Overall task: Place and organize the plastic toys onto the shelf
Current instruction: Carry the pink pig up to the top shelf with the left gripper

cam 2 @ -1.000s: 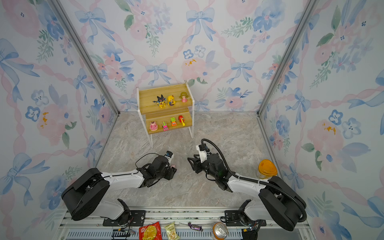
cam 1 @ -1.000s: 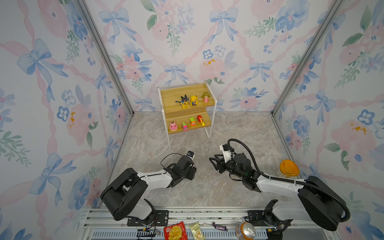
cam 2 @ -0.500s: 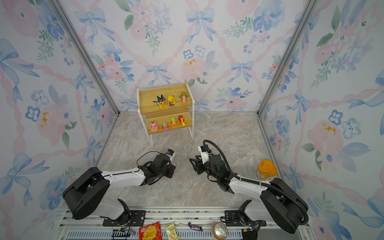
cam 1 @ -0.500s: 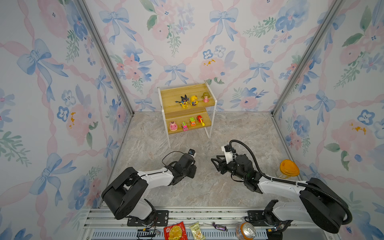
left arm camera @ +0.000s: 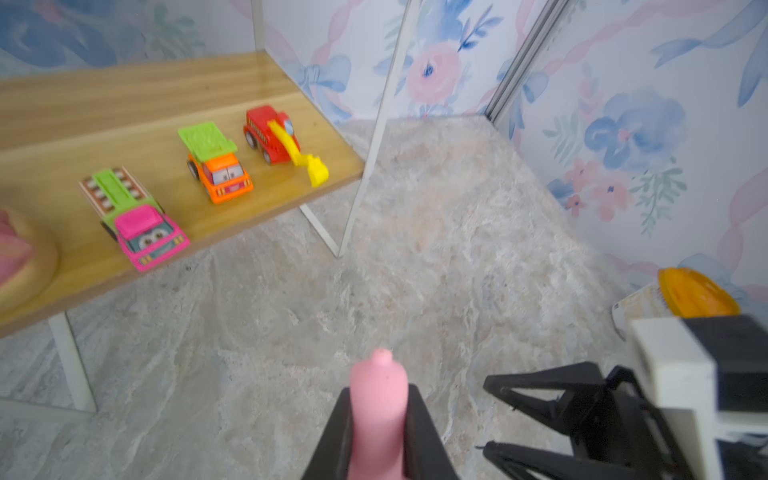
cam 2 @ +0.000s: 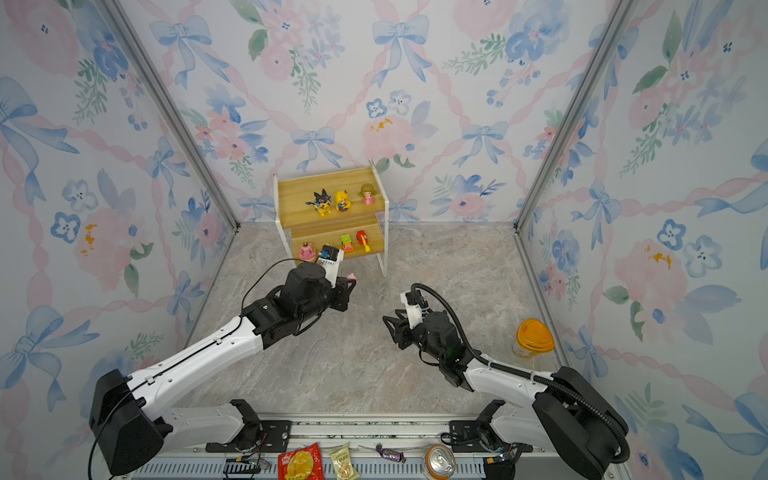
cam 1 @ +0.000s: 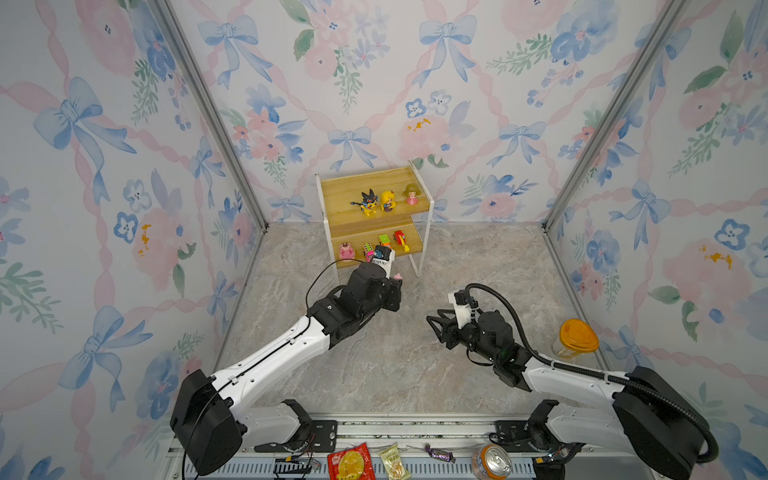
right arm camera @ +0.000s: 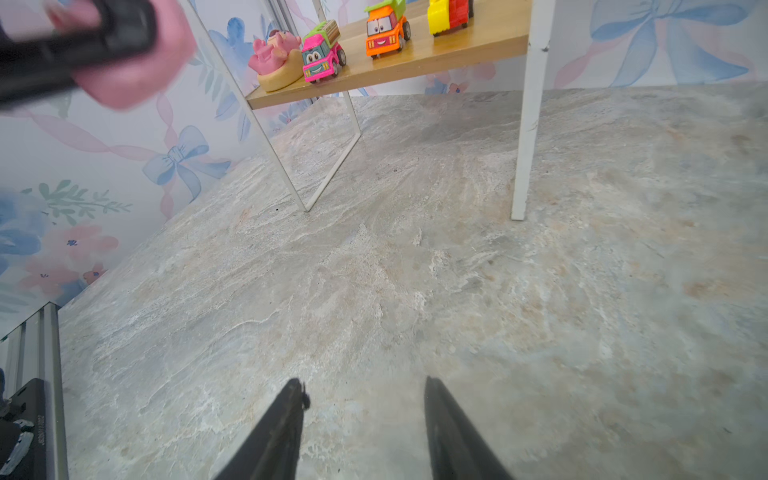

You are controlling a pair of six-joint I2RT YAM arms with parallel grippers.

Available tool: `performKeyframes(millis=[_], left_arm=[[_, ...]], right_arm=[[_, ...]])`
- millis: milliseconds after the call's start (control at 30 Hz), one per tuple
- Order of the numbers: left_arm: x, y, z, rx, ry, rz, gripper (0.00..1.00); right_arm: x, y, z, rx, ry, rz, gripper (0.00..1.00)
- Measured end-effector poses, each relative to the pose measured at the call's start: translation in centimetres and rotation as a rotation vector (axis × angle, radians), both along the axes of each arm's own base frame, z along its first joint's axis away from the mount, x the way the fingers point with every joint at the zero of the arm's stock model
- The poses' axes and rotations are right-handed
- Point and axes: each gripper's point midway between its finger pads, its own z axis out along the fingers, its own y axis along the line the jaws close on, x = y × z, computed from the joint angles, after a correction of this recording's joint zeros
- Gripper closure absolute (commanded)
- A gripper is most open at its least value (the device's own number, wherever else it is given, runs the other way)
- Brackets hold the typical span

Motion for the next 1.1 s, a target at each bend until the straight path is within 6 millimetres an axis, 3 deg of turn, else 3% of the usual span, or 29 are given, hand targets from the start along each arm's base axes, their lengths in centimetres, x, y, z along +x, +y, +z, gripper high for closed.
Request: performKeyframes(millis=[167,267,367,533,700,833,1100], left_arm=[[2.2,2.1,9.1,-0.081,-0.100,0.084,0.81],[3.8,5.1,12.7,-0.112,-0.147,0.169,0.81],[5.0,7.7,14.5,-0.119,-0.170,0.246,0.80],[7.6,9.7,14.9,-0.101,-0.170,0.328,0.80],[10.7,10.0,12.5,-0.044,-0.122,0.389,0.80],[12.0,10.5,10.7,0.003,-0.089,0.435,0.80],[12.8,11.8,12.5,0.015,-0.130,0.507,0.80]], right_arm=[[-0.4,-0.3,0.8,0.011,-0.020,0.002,0.50],[-0.7,-0.6,1.9,0.021,-0.044,0.004,0.50],[-1.0,-0.9,3.1,0.039,-0.074,0.005,0.49],[-1.3,-1.0,3.5,0.043,-0.079,0.009,0.49],[-1.6,-1.2,3.5,0.041,-0.074,0.013,0.49],[-1.7,-1.4,4.2,0.053,-0.089,0.012,0.49],[-1.8,-1.5,4.5,0.059,-0.093,0.014,0.48]])
